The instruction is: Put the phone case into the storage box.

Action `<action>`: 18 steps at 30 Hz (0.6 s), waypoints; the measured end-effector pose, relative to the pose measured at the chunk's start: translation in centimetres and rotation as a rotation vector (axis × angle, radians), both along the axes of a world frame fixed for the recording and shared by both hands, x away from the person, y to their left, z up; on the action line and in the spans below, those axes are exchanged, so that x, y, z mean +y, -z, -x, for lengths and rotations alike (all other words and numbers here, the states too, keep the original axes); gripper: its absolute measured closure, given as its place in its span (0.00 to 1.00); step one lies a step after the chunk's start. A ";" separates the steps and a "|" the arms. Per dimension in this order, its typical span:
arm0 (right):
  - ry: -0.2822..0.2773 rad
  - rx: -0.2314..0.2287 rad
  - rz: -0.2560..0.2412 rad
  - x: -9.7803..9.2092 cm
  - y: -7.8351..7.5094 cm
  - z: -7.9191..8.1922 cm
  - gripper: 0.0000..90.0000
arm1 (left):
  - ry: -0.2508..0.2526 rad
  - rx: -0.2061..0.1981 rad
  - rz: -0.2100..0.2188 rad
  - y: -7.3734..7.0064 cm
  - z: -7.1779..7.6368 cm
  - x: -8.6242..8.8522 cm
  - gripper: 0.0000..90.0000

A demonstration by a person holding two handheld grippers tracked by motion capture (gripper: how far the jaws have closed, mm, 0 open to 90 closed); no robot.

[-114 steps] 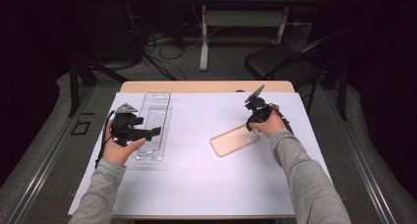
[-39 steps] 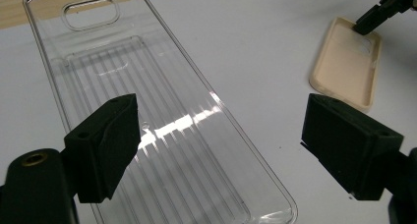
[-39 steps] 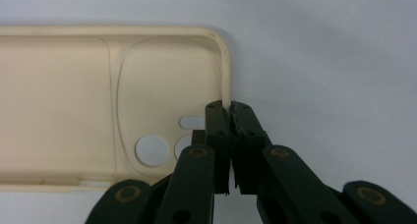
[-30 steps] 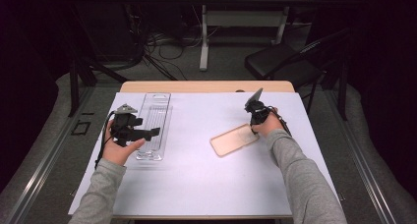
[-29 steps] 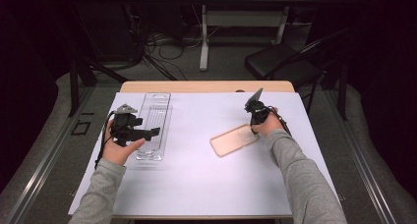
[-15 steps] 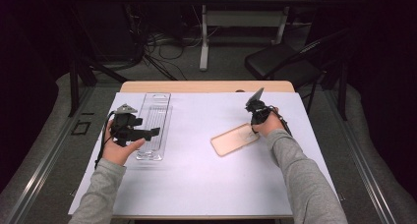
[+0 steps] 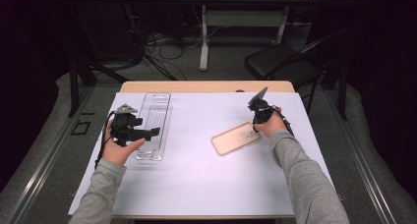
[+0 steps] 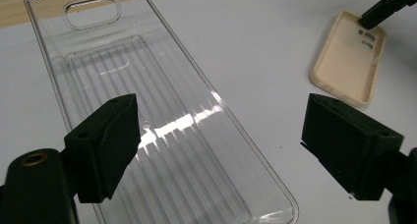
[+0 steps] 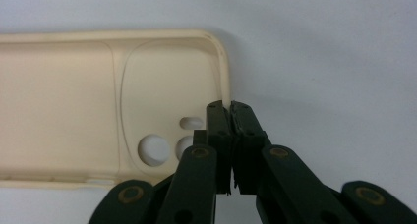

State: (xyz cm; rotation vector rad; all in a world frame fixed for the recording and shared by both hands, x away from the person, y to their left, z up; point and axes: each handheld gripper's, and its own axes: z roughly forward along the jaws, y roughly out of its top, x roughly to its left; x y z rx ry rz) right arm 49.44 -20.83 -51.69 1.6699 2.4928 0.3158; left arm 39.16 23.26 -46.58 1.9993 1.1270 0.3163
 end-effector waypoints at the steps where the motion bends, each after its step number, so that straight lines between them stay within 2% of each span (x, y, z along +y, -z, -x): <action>1: 0.008 0.003 -0.003 0.0 -0.1 0.1 0.98 | 0.000 0.001 -0.001 0.0 0.0 0.0 0.16; 7: 0.005 -0.005 -0.017 -0.1 -0.5 0.2 0.98 | 0.000 0.000 -0.002 0.0 0.0 0.0 0.16; 9: 0.000 0.005 -0.002 -0.2 -0.7 0.2 0.98 | -0.001 0.000 -0.002 0.0 0.0 0.0 0.16; 10: -0.004 -0.009 -0.016 -0.2 -0.6 0.2 0.98 | -0.004 0.000 0.001 0.1 0.0 0.0 0.16; 11: -0.008 -0.001 -0.007 -0.2 -0.8 0.2 0.98 | -0.001 0.000 -0.001 0.0 0.0 0.0 0.16; 12: -0.004 -0.015 -0.028 -0.3 -0.8 0.3 0.98 | 0.000 0.001 -0.001 0.0 0.0 0.0 0.16; 16: -0.005 -0.012 -0.025 -0.3 -1.0 0.4 0.98 | -0.004 0.000 0.001 0.1 0.0 0.0 0.16; 18: -0.004 -0.025 -0.034 -0.2 -1.0 0.4 0.98 | -0.004 0.000 0.001 0.1 0.0 0.0 0.16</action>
